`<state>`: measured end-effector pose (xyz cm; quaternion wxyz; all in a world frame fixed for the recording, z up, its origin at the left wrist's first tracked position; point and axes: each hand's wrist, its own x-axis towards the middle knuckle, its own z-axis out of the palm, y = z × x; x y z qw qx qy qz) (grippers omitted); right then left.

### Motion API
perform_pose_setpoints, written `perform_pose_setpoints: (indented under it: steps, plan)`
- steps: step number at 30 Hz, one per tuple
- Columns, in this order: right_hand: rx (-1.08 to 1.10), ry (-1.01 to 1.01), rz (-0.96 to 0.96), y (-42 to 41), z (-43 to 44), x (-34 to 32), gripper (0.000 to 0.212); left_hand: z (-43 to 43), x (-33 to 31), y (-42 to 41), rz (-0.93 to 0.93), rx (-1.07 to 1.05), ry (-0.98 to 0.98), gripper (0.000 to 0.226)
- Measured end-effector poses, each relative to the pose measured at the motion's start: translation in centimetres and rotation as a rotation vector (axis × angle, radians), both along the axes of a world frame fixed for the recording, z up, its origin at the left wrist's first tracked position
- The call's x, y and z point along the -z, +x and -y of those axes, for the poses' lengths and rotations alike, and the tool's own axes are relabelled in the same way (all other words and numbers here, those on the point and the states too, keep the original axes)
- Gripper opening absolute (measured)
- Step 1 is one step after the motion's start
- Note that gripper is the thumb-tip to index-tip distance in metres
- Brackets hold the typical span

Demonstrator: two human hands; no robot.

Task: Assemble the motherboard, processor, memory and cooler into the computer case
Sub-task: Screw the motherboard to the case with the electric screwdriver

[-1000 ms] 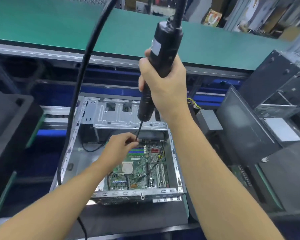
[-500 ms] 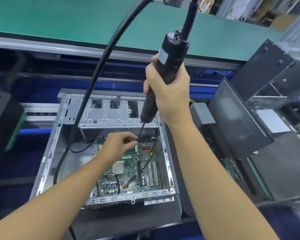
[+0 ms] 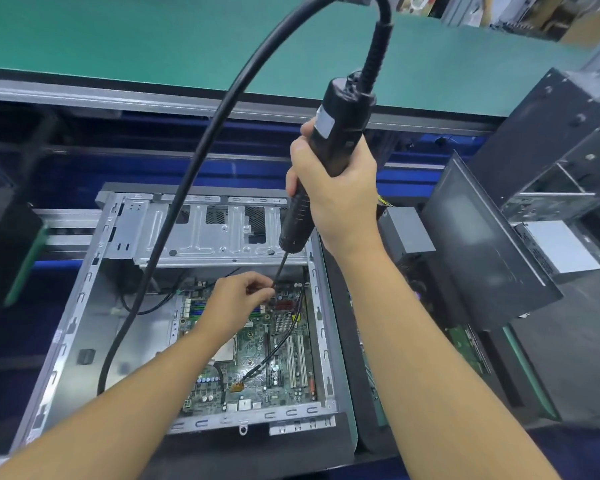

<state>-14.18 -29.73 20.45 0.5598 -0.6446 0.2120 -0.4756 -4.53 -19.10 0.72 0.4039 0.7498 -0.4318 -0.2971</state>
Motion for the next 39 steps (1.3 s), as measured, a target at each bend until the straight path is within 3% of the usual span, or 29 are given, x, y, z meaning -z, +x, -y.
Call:
perform_pose_setpoints:
  steps: [13, 21, 24, 29, 33, 39]
  plan:
    - [0.021, 0.027, 0.001, -0.8, 1.0, 0.9, 0.011, 0.8, 1.1, -0.7, 0.126, 0.045, -0.011, 0.013]
    - [-0.06, 0.032, -0.034, -1.1, 1.6, 1.4, 0.009, 1.1, 1.1, -1.0, 0.382, 0.303, 0.104, 0.009]
    - [-0.065, 0.038, -0.057, -0.8, 1.3, 2.1, 0.011, 1.1, 1.4, -0.9, 0.379, 0.327, 0.073, 0.002]
    - [-0.064, 0.04, -0.063, -0.5, 1.0, 3.0, 0.021, 0.5, 1.8, -0.6, 0.35, 0.272, 0.004, 0.008]
    - [-0.065, 0.045, -0.05, -0.5, 0.9, 3.1, 0.02, 0.2, 1.6, -0.3, 0.363, 0.215, -0.056, 0.028]
    - [-0.067, 0.039, -0.093, -0.4, 0.6, 3.6, 0.021, 0.5, 1.7, -0.3, 0.373, 0.266, 0.042, 0.024]
